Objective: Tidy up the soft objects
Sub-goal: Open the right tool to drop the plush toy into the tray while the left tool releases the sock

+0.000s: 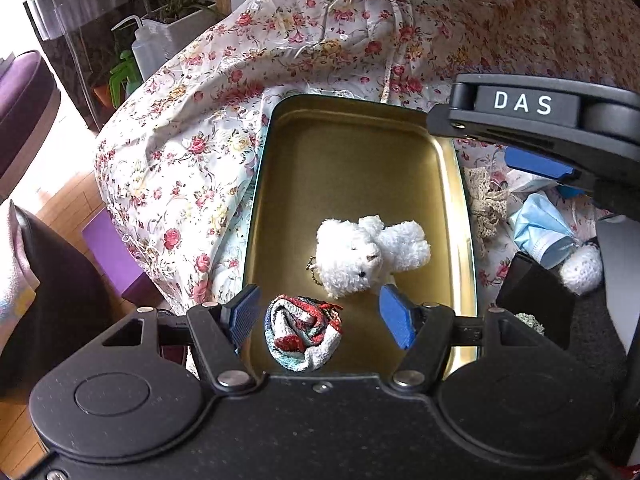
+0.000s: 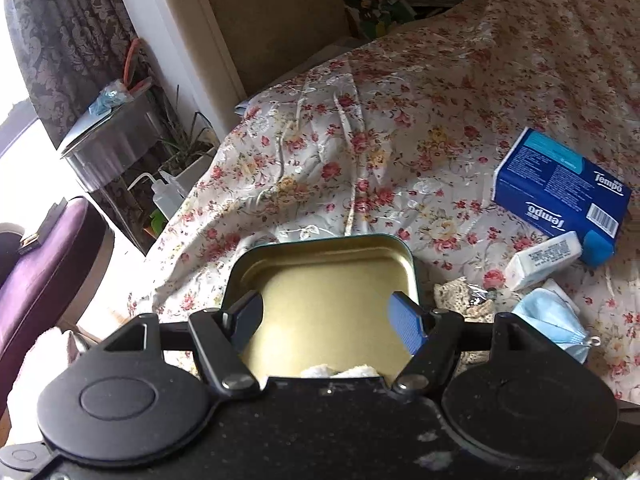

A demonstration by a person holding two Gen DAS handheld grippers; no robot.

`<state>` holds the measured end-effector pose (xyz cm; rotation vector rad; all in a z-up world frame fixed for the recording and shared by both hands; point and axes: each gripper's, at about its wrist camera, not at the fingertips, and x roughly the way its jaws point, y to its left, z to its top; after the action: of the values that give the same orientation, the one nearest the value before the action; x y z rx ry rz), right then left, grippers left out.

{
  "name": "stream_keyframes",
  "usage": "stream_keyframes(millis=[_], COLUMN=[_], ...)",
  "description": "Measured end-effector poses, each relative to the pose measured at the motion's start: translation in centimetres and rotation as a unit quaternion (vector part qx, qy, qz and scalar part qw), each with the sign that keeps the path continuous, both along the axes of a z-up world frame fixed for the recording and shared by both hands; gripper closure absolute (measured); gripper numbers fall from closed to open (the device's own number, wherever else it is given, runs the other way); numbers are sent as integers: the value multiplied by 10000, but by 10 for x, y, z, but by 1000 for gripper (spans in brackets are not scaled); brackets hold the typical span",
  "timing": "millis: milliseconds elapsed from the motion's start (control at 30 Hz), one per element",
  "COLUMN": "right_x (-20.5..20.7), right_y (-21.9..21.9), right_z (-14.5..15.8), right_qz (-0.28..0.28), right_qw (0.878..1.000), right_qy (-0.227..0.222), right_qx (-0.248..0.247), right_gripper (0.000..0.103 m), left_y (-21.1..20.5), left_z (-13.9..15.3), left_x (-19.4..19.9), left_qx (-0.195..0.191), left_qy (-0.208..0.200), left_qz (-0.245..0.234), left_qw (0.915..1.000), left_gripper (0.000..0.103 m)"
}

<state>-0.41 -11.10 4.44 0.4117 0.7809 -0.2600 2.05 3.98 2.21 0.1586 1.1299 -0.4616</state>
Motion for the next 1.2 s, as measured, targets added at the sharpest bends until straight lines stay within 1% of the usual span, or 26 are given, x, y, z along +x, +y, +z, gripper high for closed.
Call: stream_keyframes(millis=[133, 300, 600, 800, 1200], right_x=[-3, -12, -35, -52, -85], right_y=[-5, -14, -45, -69, -118], right_z=[-1, -2, -2, 0, -1], right_qz=[-71, -197, -519, -778, -1349], right_qw=[9999, 9997, 9983, 9962, 9887], right_qy=[80, 155, 238, 365, 551], right_qx=[43, -30, -85, -159, -363], right_gripper=[31, 31, 30, 29, 25], left_y=[0, -2, -18, -38, -93], left_z=[1, 2, 2, 4, 6], left_x=[0, 0, -7, -14, -36], left_qx=[25, 26, 91, 105, 108], left_qy=[-36, -61, -111, -155, -187], left_qz=[27, 32, -149, -299, -772], left_qw=[10000, 10000, 9998, 9994, 9968], left_gripper=[41, 41, 41, 41, 41])
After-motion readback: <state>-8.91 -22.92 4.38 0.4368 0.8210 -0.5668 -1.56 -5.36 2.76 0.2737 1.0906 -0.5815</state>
